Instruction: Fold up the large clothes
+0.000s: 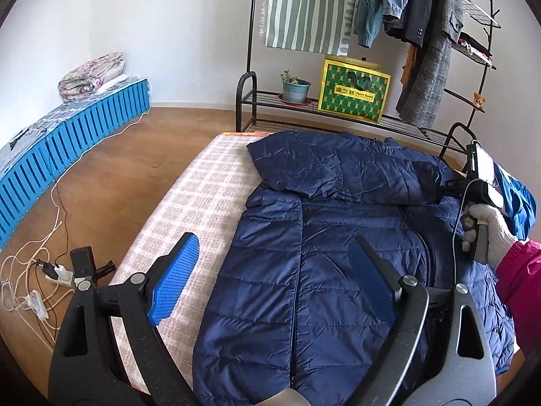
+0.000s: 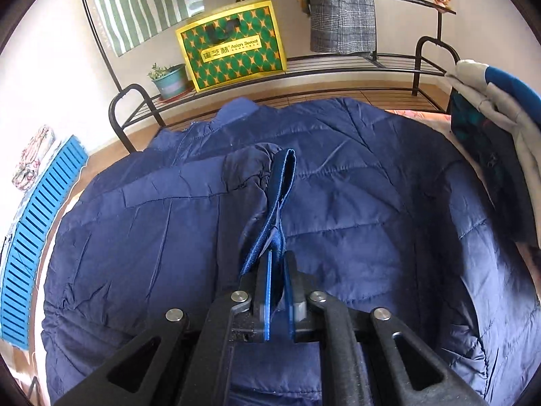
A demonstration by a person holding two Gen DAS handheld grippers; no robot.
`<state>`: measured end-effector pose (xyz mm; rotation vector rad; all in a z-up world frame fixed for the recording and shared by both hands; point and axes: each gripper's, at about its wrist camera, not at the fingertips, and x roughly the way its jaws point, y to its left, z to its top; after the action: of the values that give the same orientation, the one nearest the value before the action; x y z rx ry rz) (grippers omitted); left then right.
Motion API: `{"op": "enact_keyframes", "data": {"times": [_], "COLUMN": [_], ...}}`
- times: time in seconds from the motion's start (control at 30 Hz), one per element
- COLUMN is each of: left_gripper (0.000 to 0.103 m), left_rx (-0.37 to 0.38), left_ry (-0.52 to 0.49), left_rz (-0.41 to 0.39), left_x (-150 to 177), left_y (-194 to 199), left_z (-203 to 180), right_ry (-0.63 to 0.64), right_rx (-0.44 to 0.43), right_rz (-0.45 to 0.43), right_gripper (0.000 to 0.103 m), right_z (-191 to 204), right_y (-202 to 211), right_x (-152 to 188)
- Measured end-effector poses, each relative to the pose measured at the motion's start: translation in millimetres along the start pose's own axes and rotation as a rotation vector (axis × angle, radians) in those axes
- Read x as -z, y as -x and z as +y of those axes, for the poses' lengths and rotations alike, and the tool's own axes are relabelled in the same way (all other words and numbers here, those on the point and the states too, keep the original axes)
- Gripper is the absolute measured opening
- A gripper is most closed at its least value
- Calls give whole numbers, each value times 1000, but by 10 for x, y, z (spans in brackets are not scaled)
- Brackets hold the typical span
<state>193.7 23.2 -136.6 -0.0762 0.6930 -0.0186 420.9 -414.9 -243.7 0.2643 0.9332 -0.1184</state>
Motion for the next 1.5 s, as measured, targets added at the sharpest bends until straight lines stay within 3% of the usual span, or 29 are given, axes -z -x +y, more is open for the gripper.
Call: {"op": "enact_keyframes", "data": {"times": [0.07, 0.13, 0.3, 0.53, 0.7, 0.87, 1.0, 1.1, 1.33, 1.5], "left_gripper": [92, 92, 92, 92, 92, 92, 76, 67, 66, 66], "left_rx": [4, 17, 36, 155, 222, 311, 439, 507, 651, 763], "left_ry": [7, 5, -53, -166, -224, -254, -227, -248, -382, -469], "left_rz": [-1, -8, -79, -140, -135, -88, 6, 51, 158, 239], "left_x": [-18, -39, -77, 15, 144, 307, 421, 486, 723, 1015], "left_y": [1, 23, 178, 428, 554, 594, 581, 559, 561, 560], "left_z": [-6, -33, -228, -535, -782, -1080, -1416, -1795, -2957, -3777], "right_ry": [2, 10, 3, 40, 42, 32, -42, -62, -117, -213], "right_rx": [20, 23, -49, -95, -33, 76, 85, 157, 327, 291], "right_rz": [-15, -44, -89, -217, -260, -321, -338, -387, -432, -414], "right_gripper": [28, 35, 37, 55, 61, 81, 84, 87, 92, 92], "right_z": [-16, -44, -151, -320, -463, -703, -1070, -1329, -1927, -2360], "right_y": [50, 161, 648, 1818, 2506, 2960, 3250, 3495, 3721, 3755], "right_x": [7, 16, 51, 413, 755, 1159, 1401, 1499, 1648, 1724]}}
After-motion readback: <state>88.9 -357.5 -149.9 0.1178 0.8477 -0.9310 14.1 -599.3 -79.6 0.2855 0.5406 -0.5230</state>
